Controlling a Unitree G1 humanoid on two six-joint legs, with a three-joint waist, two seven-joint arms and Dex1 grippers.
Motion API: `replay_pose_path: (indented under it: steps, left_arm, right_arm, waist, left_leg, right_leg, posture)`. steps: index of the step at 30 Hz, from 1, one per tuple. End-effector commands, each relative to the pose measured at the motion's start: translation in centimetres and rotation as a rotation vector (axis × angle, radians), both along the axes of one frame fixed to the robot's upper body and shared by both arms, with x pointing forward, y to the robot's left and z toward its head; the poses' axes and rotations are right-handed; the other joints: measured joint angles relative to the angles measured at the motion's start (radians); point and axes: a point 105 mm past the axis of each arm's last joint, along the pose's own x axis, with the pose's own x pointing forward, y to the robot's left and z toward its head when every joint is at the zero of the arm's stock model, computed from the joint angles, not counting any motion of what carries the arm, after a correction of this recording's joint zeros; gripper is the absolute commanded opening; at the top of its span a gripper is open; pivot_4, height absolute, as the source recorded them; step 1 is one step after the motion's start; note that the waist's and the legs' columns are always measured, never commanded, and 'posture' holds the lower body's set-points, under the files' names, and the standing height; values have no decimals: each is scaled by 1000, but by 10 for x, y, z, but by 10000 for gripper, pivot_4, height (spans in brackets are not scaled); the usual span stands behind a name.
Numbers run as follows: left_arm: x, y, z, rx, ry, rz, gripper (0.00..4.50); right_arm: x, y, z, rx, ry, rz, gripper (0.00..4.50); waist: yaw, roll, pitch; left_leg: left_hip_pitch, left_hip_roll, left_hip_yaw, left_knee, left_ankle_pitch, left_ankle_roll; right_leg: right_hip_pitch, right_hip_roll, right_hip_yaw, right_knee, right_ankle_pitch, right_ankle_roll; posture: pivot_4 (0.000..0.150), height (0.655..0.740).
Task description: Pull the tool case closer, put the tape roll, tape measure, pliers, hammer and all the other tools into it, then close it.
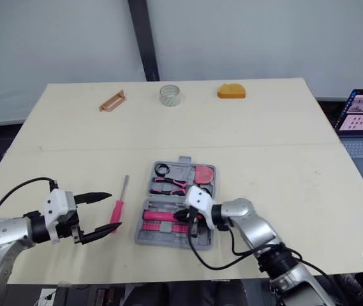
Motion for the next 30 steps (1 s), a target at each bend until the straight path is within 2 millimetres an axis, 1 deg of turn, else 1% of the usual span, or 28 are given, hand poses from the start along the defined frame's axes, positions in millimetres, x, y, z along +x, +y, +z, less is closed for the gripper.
replay_pose_path:
  steps: [1, 2, 3, 4, 6, 9, 13, 15, 16, 18, 22, 26, 30]
  left_arm:
    - [6, 18, 10, -59, -8, 97, 45000]
    - [6, 23, 10, -68, -4, 122, 45000]
    - [7, 28, 10, -72, -3, 150, 45000]
    - [7, 38, 9, -76, 2, 191, 45000]
    - [5, 68, 5, -92, 16, 325, 45000]
    - [-3, 103, -3, -94, 39, 469, 45000]
    - [-10, 139, -10, -112, 25, 632, 45000]
    - [-13, 150, -13, -114, 19, 679, 45000]
    - [-16, 156, -15, -106, 18, 704, 45000]
    - [-20, 162, -18, -98, 20, 733, 45000]
    - [-21, 167, -19, -86, 9, 750, 45000]
    - [-19, 165, -18, -87, 2, 741, 45000]
    - [-15, 162, -16, -82, -6, 723, 45000]
  right_arm:
    - [2, -25, 48, 122, 9, -39, 5516]
    - [2, -32, 54, 134, 16, -57, 9155]
    - [2, -41, 60, 143, 20, -77, 13948]
    - [3, -56, 64, 132, 14, -113, 18545]
    - [2, -100, 64, 79, 20, -211, 28661]
    - [1, -150, 60, 38, 34, -349, 44632]
    - [2, -200, 53, 12, 36, -512, 44632]
    - [3, -217, 50, 2, 27, -575, 44632]
    - [4, -229, 49, -8, 15, -620, 44632]
    - [4, -245, 46, -15, 7, -682, 44632]
    - [-1, -262, 36, -35, 12, -729, 44632]
    - [-3, -268, 31, -47, 14, -738, 44632]
    - [-3, -270, 30, -51, 10, -739, 44632]
  waist:
    - [-1, -1, 4]
    - [-1, -2, 5]
    - [-2, -2, 5]
    - [-1, -4, 6]
    - [1, -6, 7]
    - [4, -10, 10]
    - [1, -18, 15]
    - [-2, -20, 16]
    - [-2, -20, 17]
    - [-2, -20, 17]
    - [-1, -20, 17]
    - [-1, -20, 17]
    - [-1, -20, 17]
  left_leg:
    - [-2, 0, 1, 0, 0, 0]
    - [-4, 0, 2, -1, 0, 0]
    - [-5, 0, 2, -1, 0, 0]
    - [-5, 0, 3, -2, 0, 0]
    - [-5, 0, 4, -4, 0, 0]
    - [-6, 0, 6, -4, -2, 2]
    - [-6, 1, 9, -2, -2, 2]
    - [-5, 2, 10, -1, -2, 2]
    - [-4, 2, 11, -1, -2, 1]
    - [-3, 2, 12, -1, -2, 1]
    - [-3, 3, 12, -1, -2, 1]
    - [-3, 3, 13, -1, -2, 1]
    - [-2, 3, 13, -1, -1, 1]
  right_leg:
    - [-3, 0, 0, 1, 0, 0]
    - [-5, 0, 0, 1, 0, 0]
    - [-7, 0, 0, 1, 0, 0]
    - [-8, 0, 0, 1, 0, 0]
    - [-9, 0, 0, 0, 0, 0]
    - [-10, 0, -1, -1, 0, 0]
    - [-10, -1, 0, -2, 0, 1]
    - [-10, -1, 1, 0, 1, 0]
    - [-10, -1, 2, 1, 1, 0]
    - [-10, 0, 2, 1, 1, 0]
    - [-10, 0, 2, 1, 1, 0]
    - [-10, 0, 2, 1, 1, 0]
    - [-10, 0, 2, 2, 1, 0]
  posture:
    - [1500, 7400]
    - [1500, 7400]
    - [1500, 7400]
    - [1500, 7400]
    - [1500, 7400]
    - [1500, 7400]
    - [1500, 7400]
    - [1500, 7400]
    - [1500, 7400]
    - [1500, 7400]
    - [1500, 7400]
    - [1500, 7400]
    - [1500, 7400]
